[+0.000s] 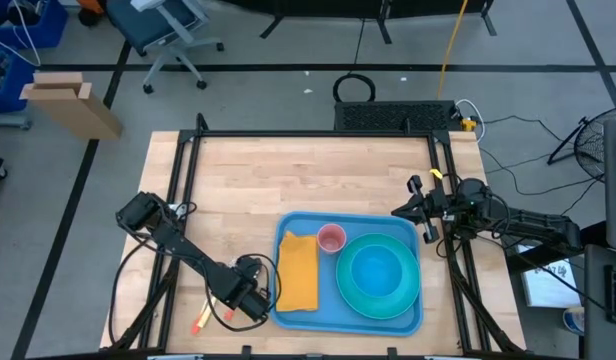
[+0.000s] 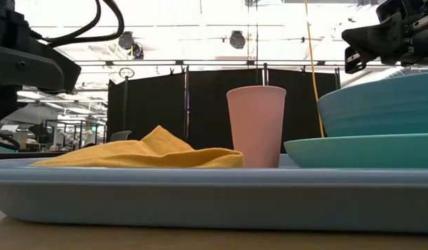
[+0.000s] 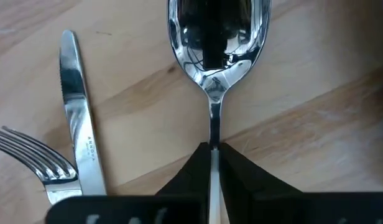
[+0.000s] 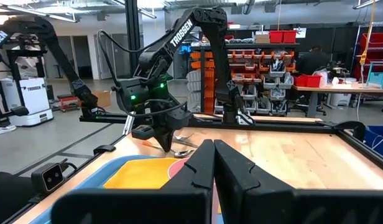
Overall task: Set up tray
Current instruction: Put the orange spoon on top of the yellow table napkin
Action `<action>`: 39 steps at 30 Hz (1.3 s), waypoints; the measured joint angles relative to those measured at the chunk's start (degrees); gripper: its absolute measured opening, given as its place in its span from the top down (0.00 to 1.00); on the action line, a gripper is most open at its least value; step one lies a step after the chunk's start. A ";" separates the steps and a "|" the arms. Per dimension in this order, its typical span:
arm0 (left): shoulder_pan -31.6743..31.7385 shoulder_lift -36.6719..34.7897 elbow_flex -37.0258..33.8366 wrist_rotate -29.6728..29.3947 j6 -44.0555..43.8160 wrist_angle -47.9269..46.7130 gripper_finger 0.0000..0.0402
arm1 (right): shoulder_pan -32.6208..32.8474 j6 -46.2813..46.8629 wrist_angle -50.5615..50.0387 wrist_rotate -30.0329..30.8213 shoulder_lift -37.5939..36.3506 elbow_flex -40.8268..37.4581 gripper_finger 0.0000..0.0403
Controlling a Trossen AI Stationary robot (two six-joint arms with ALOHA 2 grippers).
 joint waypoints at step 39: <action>12.13 -2.86 2.32 -14.65 8.09 32.31 0.98 | 0.02 1.58 0.39 -0.10 0.00 -0.22 1.00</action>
